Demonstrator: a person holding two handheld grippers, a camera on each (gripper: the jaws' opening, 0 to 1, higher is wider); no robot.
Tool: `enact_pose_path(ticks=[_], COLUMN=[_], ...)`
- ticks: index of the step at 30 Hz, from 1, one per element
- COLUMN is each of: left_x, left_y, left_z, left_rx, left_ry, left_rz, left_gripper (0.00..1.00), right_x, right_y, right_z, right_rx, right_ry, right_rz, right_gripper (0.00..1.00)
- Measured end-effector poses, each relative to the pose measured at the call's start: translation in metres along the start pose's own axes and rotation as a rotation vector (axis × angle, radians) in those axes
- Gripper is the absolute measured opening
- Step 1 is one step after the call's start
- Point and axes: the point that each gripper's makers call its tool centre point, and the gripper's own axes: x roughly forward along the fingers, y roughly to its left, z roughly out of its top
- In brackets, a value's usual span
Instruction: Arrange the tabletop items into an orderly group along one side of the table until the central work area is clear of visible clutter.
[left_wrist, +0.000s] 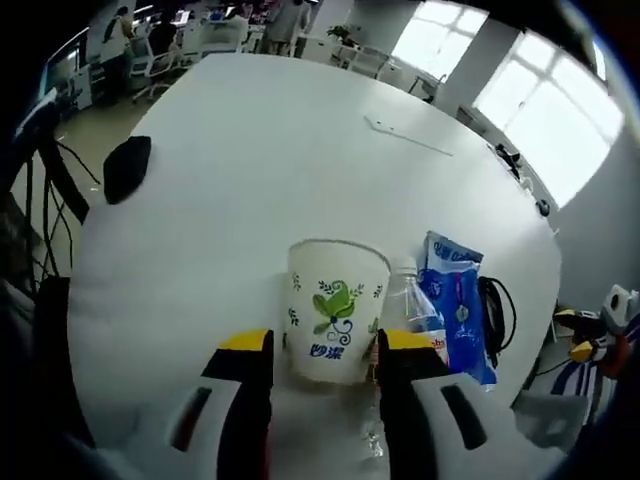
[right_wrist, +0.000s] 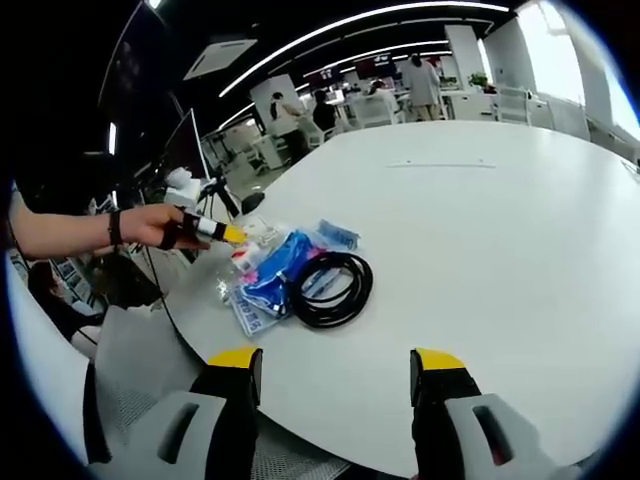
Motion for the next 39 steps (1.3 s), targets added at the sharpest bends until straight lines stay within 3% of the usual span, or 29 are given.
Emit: enact_pose_path(ticks=[8, 12, 28, 35, 39], left_x=[0.001, -0.004, -0.035, -0.047, -0.056], left_y=[-0.003, -0.004, 0.008, 0.009, 0.012], left_z=[-0.001, -0.003, -0.013, -0.016, -0.018], left_rx=[0.007, -0.054, -0.112, -0.109, -0.053], left_ry=[0.004, 0.002, -0.085, -0.11, -0.114], left_rz=[0.003, -0.004, -0.006, -0.003, 0.036], left_gripper=[0.38, 0.38, 0.37, 0.37, 0.37], right_x=[-0.002, -0.002, 0.008, 0.011, 0.012], right_y=[-0.001, 0.0, 0.012, 0.018, 0.02], right_z=[-0.002, -0.003, -0.003, -0.001, 0.003], right_rx=[0.0, 0.004, -0.014, -0.029, -0.031], right_ry=[0.007, 0.007, 0.012, 0.013, 0.004], right_rz=[-0.005, -0.006, 0.035, 0.059, 0.069], right_gripper=[0.61, 0.61, 0.61, 0.61, 0.6])
